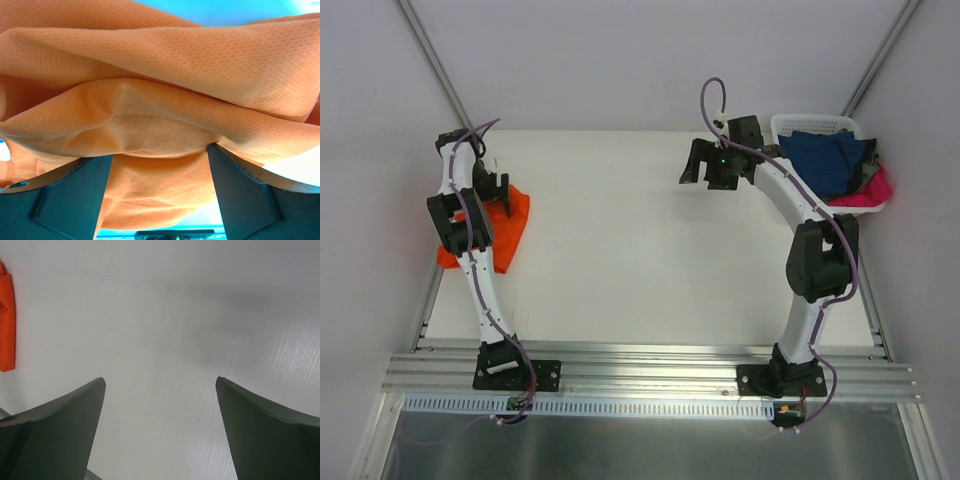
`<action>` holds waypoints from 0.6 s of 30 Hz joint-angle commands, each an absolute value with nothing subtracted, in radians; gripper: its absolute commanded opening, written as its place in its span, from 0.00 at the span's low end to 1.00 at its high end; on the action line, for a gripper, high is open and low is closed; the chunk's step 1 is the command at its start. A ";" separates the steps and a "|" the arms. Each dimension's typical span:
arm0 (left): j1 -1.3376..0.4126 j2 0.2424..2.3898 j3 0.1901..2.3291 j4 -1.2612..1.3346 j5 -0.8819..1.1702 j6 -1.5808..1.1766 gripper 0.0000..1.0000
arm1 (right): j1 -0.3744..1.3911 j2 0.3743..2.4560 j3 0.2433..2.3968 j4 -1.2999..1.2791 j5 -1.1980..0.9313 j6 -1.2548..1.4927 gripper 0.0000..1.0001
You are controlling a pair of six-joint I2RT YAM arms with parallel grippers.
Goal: Fold and stack the t-shirts
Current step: Put the neatly folded tshirt into the corner of the board with the left arm
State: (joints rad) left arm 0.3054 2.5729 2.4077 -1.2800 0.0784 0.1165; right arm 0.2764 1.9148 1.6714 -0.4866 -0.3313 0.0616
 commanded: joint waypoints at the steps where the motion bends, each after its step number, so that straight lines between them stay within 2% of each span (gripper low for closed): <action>1: 0.324 2.585 2.379 -1.292 0.095 0.112 0.79 | 0.301 1.856 1.678 -0.480 -0.314 0.034 0.97; 4: 0.324 2.586 2.388 -1.289 0.101 0.112 0.79 | 0.313 1.858 1.684 -0.480 -0.310 0.032 0.97; 7: 0.322 2.585 2.408 -1.284 0.101 0.118 0.83 | 0.319 1.856 1.687 -0.482 -0.305 0.029 0.97; 8: 0.318 2.582 2.413 -1.275 0.098 0.127 0.92 | 0.319 1.856 1.686 -0.483 -0.305 0.029 0.97; 10: 0.314 2.565 2.436 -1.269 0.091 0.140 0.99 | 0.319 1.855 1.686 -0.485 -0.304 0.026 0.97; 14: 0.305 2.476 2.461 -1.240 0.084 0.132 0.99 | 0.316 1.850 1.681 -0.485 -0.305 0.026 0.97; 18: 0.301 2.288 2.407 -1.230 0.086 0.120 0.99 | 0.308 1.845 1.675 -0.477 -0.313 0.029 0.97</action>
State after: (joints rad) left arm 0.3130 2.5111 2.4081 -1.2442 0.0761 0.1204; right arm 0.3161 1.9121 1.6714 -0.4866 -0.3145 0.0402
